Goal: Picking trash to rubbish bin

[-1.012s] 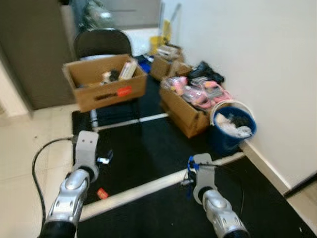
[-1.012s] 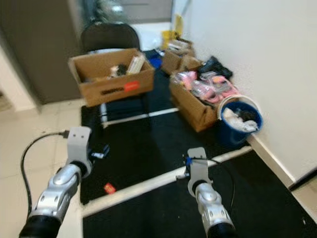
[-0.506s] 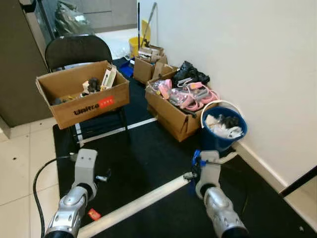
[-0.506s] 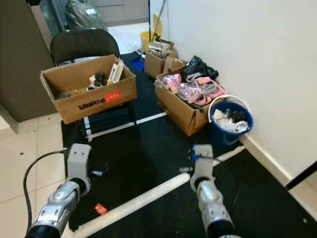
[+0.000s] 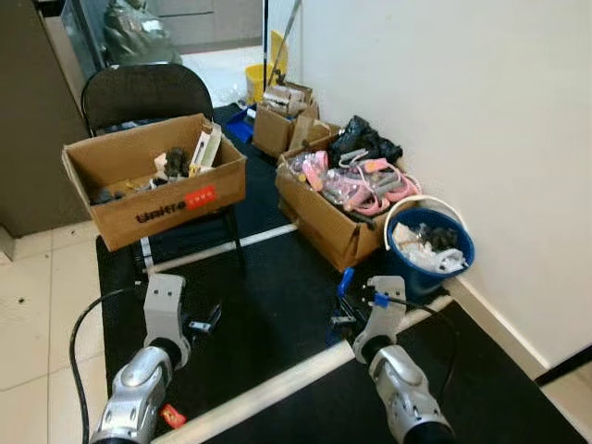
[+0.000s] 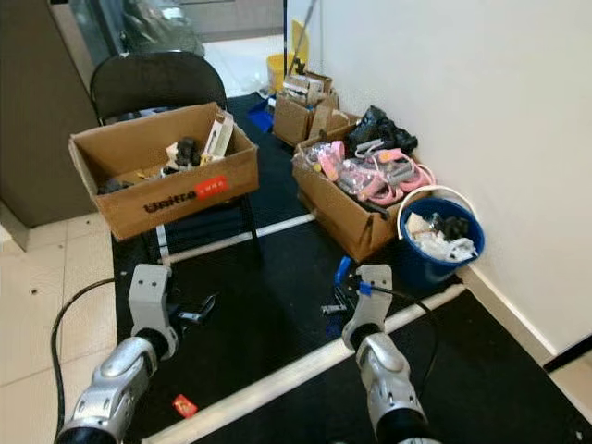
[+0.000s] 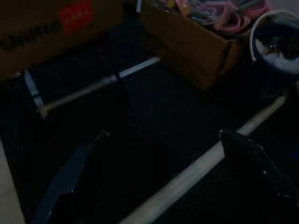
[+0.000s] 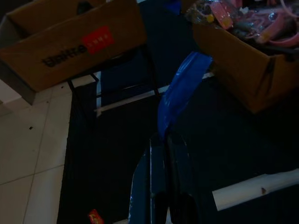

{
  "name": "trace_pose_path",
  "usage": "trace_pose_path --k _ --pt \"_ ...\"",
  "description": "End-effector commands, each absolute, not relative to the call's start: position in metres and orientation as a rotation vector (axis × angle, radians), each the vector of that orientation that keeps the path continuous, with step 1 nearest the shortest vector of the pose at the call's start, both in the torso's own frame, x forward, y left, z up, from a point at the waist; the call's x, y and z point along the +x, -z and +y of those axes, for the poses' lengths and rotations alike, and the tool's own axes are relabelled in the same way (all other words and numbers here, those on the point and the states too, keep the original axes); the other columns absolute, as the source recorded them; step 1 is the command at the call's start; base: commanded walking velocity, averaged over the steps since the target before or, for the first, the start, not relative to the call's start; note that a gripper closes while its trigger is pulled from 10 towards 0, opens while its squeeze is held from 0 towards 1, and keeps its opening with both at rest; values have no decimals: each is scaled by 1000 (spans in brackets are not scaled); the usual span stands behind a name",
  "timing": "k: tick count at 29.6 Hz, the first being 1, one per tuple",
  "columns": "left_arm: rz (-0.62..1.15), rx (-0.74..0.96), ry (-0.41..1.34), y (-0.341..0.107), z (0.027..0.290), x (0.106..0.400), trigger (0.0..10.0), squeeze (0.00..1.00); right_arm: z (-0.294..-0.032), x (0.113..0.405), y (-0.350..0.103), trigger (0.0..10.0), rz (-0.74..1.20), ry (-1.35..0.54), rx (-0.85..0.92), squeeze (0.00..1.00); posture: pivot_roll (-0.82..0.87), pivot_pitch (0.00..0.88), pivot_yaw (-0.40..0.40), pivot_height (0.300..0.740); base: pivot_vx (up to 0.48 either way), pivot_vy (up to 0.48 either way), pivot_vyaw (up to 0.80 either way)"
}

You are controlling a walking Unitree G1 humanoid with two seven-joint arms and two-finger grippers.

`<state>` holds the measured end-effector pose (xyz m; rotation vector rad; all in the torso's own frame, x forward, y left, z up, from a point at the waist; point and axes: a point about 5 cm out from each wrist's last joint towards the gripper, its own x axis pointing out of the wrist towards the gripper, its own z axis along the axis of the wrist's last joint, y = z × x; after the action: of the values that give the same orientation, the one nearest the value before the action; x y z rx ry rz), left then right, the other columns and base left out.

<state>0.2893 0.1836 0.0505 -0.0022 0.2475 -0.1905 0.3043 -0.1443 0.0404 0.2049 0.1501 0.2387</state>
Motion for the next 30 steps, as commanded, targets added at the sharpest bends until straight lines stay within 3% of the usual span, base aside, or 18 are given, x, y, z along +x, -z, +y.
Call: trace_pose_path --k 1,30 --pt "228 24 195 -54 182 289 10000 0 -144 302 -37 10000 160 -242 214 0 40 117 -12 740 274 0 0" --pt "226 28 169 -58 179 287 10000 0 -140 303 -36 10000 169 -248 164 0 45 115 -10 740 282 0 0"
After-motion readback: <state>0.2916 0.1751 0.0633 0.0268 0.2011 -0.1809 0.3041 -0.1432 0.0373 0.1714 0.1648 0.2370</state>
